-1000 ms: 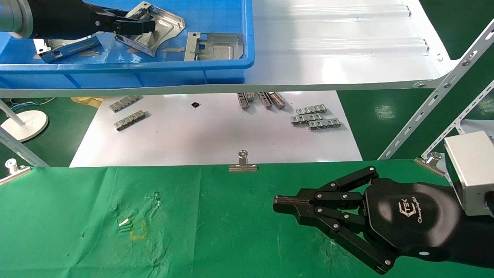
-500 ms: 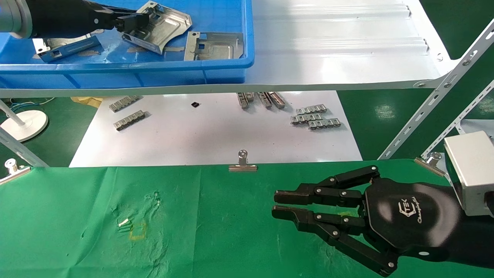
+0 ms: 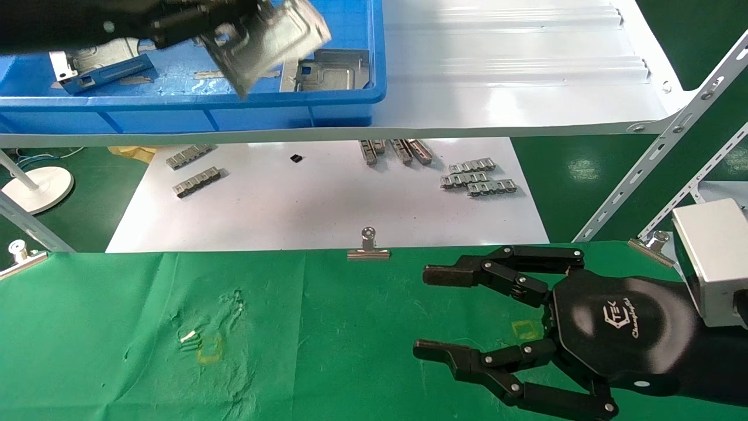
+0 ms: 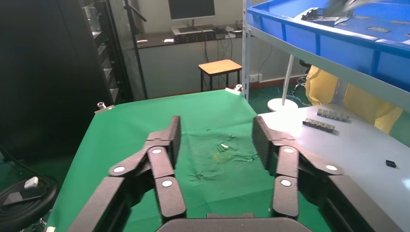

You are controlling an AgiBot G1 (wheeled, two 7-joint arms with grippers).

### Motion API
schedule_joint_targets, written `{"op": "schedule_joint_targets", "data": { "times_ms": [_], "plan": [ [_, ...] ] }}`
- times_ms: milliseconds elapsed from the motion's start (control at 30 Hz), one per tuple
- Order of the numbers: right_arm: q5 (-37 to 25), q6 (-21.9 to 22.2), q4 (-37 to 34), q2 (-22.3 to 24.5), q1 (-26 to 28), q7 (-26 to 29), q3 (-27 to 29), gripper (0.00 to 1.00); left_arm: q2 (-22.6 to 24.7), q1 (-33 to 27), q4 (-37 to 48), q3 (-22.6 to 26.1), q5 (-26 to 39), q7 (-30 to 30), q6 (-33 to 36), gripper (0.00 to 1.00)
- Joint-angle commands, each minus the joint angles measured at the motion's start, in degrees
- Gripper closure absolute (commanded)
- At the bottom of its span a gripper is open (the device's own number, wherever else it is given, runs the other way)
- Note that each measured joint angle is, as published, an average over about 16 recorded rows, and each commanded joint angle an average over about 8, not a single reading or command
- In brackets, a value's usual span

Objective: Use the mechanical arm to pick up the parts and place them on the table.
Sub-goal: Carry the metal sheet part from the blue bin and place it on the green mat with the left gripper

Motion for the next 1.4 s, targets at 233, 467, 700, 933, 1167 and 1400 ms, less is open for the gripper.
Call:
{"op": "schedule_joint_targets", "data": {
  "times_ms": [233, 467, 700, 933, 1167, 1400],
  "plan": [
    [0.0, 0.0, 0.0, 0.0, 0.0, 0.0, -0.01, 0.0, -5.36, 9.82, -7.67, -0.06, -6.22, 12.67, 9.11, 1.0],
    [0.01, 0.0, 0.0, 0.0, 0.0, -0.01, -0.01, 0.0, -10.58, 19.24, -14.21, 4.78, -7.51, 22.39, 8.13, 1.0],
    [0.01, 0.01, 0.0, 0.01, 0.0, -0.01, -0.02, 0.0, -10.07, 22.61, -9.7, 10.98, 1.46, 35.18, 2.37, 1.0],
    [0.01, 0.01, 0.0, 0.01, 0.01, -0.01, -0.02, 0.0, -8.86, 22.03, -3.54, 13.14, 5.55, 42.1, 0.46, 0.33],
    [0.02, 0.01, 0.0, 0.01, 0.01, -0.01, -0.03, 0.0, -7.23, 21.34, 1.46, 13.17, 5.74, 44.84, -0.49, 0.0],
    [0.02, 0.01, 0.0, 0.01, 0.01, -0.02, -0.03, 0.0, -6.97, 19.95, 4.81, 12.83, 5.07, 45.19, 2.6, 0.0]
  ]
}}
